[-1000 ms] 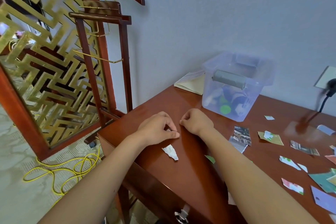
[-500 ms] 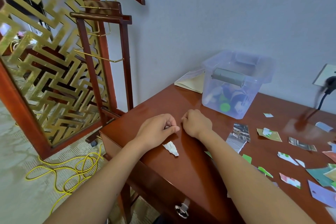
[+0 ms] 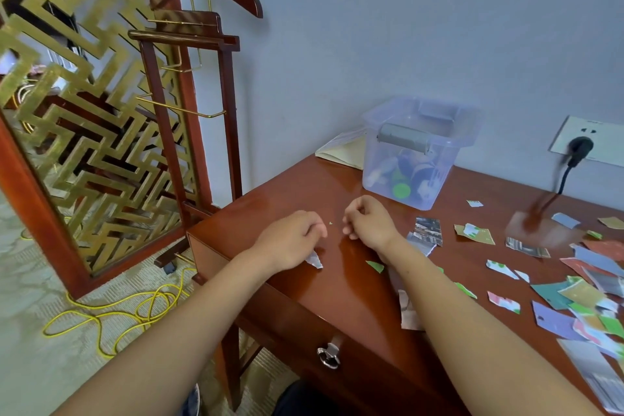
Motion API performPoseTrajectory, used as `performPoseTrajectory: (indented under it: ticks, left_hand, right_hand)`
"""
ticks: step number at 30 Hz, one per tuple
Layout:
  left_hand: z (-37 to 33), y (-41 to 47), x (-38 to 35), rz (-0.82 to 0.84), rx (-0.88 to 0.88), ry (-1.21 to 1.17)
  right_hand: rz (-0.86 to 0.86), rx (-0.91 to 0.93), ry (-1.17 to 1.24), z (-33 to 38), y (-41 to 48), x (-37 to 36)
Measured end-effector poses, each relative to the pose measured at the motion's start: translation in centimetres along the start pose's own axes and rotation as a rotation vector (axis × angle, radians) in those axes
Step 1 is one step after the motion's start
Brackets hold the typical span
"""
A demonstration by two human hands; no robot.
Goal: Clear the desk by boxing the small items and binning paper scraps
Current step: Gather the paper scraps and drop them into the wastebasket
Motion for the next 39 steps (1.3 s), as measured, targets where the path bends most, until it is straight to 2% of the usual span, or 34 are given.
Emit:
performPoseTrajectory:
  ticks: [3,8,10,13,15,17,21,23,25,29,32,36,39]
  left_hand:
    - [-1.1,-1.1,0.2,-0.095,-0.094,0.299]
    - [-1.8,-2.0,0.0,-0.219,-0.175,0.403]
    - [-1.9,-1.8,-0.1,-0.205,-0.169,0.446]
    - [-2.2,-1.7,-0.3,-0.171,-0.162,0.455]
    - [-2.2,-1.6,-0.2,-0.18,-0.104,0.373]
    - [-1.8,-1.3,0.0,-0.199,0.021,0.171]
    - [-2.1,-0.5,-0.8,-0.096,0.208,-0.564]
    - [-2.4,-0.5,-1.7,0.001,0.328,-0.874]
    - [-2.6,-0.6,-2.4,0.074,0.428,-1.0]
    - [-3.2,-0.6,-3.2,0.157,0.505,-1.096]
    - [-3.2,-0.4,-3.0,0.153,0.529,-1.162]
    - [-2.2,0.4,-2.3,0.117,0.563,-1.215]
    - [-0.9,1.0,-1.7,0.063,0.574,-1.151]
  right_hand:
    - [0.02,0.02,-0.029,0.3,-1.2,-0.1]
    - [-0.029,0.072,-0.152,1.6,-2.1,1.7]
    - [0.037,0.025,-0.277,1.5,-2.2,1.9]
    - [0.161,-0.043,-0.59,1.5,-2.5,1.7]
    - [0.233,-0.091,-0.785,1.7,-3.1,1.6]
    - [0.278,-0.131,-0.936,1.9,-3.8,1.6]
    - [0.275,-0.205,-1.063,2.0,-4.9,2.3]
    - [0.28,-0.247,-1.035,1.8,-5.2,2.7]
    - [0.299,-0.27,-0.988,1.4,-5.1,2.8]
    - [0.348,-0.341,-0.848,0.1,-4.9,2.8]
    - [0.359,-0.333,-0.74,0.0,-5.0,2.5]
    - [0.269,-0.266,-0.305,0.6,-4.4,1.7]
    - [0.18,-0.216,-0.119,0.8,-3.4,1.2]
Point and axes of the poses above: each hand's wrist, its own y-axis towards the middle knuckle, its own x-axis out of the back of the hand, z = x × y, the point moved 8 cm from there along y, towards the middle knuckle, and after that the axes turned 10 degrees about y, right-handed, at the moved point
